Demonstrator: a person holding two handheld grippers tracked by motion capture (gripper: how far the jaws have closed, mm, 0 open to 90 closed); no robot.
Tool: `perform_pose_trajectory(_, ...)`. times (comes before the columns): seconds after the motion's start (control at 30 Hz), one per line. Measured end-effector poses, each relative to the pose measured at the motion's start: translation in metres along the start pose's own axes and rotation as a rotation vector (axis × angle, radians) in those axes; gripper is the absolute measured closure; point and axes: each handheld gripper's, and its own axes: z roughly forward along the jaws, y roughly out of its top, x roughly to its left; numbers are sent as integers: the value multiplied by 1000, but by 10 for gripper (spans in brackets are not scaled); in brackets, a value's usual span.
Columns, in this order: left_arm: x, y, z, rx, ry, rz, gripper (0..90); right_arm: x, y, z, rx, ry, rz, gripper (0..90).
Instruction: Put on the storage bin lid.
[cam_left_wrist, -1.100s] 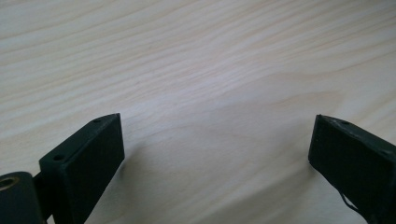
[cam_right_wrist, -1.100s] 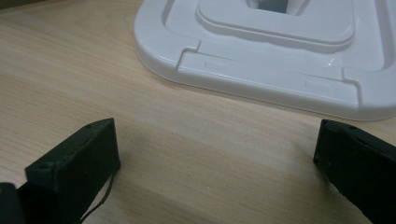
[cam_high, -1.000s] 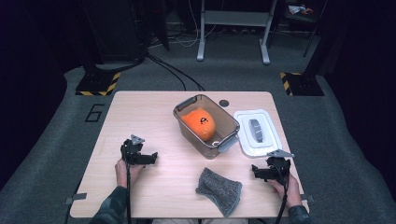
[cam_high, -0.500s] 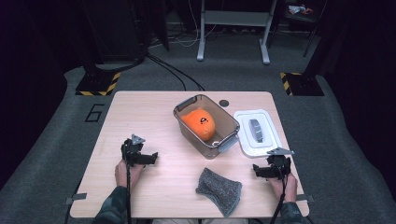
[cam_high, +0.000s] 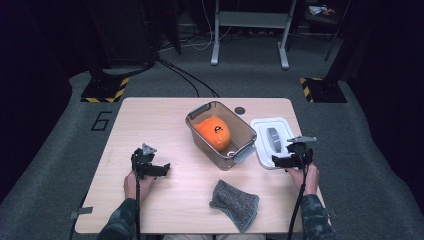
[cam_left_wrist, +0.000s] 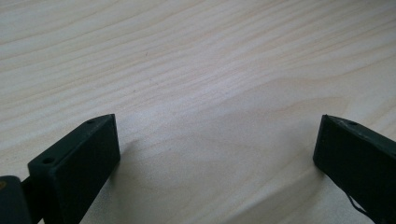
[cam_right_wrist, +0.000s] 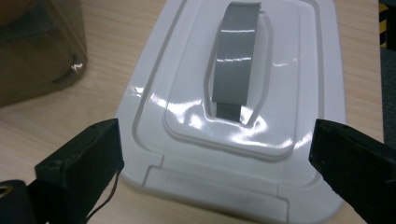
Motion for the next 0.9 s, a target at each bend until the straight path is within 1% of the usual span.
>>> perform_pose_trajectory(0.03, 1, 0, -1, 9, -3, 4, 2, -1, 4, 4, 2, 10, -8, 26)
perform_pose_trajectory(0.07, 0, 0, 0, 1, 3, 1, 2, -1, 7, 7, 10, 8, -4, 33)
perform_pose_trajectory(0.1, 0, 1, 1, -4, 5, 1, 2, -1, 10, 10, 16, 2, -10, 40)
perform_pose_trajectory(0.13, 0, 1, 1, -4, 5, 2, 2, -2, 13, 14, 21, 9, -13, 49)
perform_pose_trajectory(0.2, 0, 1, 1, -4, 11, 0, 2, -4, 19, 22, 21, 2, -14, 94)
perform_pose_trajectory(0.23, -1, 1, 2, -10, 17, -2, 2, -5, 21, 26, 23, 14, -12, 109)
perform_pose_trajectory(0.3, -1, 2, 2, -7, 18, -3, 3, -5, 26, 33, 24, -7, -4, 130)
perform_pose_trajectory(0.37, -1, 3, 3, -3, 13, -13, 3, -4, 29, 38, 20, -36, -17, 152)
perform_pose_trajectory(0.4, -1, 3, 3, -6, 15, -14, 3, -4, 31, 42, 32, -39, -17, 169)
perform_pose_trajectory(0.43, -1, 3, 3, -6, 15, -13, 3, -5, 33, 45, 38, -29, -12, 201)
perform_pose_trajectory(0.47, -1, 3, 3, -5, 14, -13, 3, -5, 36, 47, 40, -35, -10, 242)
perform_pose_trajectory(0.5, -1, 3, 4, -6, 15, -14, 3, -5, 38, 49, 38, -51, -8, 265)
perform_pose_trajectory(0.53, -1, 3, 4, -6, 14, -14, 3, -4, 39, 50, 36, -50, -11, 284)
perform_pose_trajectory(0.6, -1, 3, 4, -6, 14, -14, 3, -4, 42, 55, 53, -35, -19, 340)
perform_pose_trajectory(0.63, -1, 3, 4, -5, 14, -11, 3, -5, 44, 58, 56, -34, -12, 359)
perform_pose_trajectory(0.7, -1, 3, 4, -4, 12, -10, 3, -6, 47, 60, 53, -33, -3, 412)
perform_pose_trajectory(0.73, -1, 3, 4, -1, 9, -10, 3, -5, 48, 61, 38, -47, -4, 447)
perform_pose_trajectory(0.8, -1, 4, 4, -1, 8, -8, 3, -4, 50, 64, 39, -55, -14, 477)
perform_pose_trajectory(0.83, -1, 4, 4, -1, 8, -8, 3, -4, 51, 67, 54, -44, -5, 491)
perform_pose_trajectory(0.87, -1, 4, 4, 0, 8, -7, 3, -4, 51, 69, 54, -49, 9, 536)
perform_pose_trajectory(0.9, -1, 4, 4, -1, 8, -8, 3, -4, 52, 70, 54, -56, 18, 545)
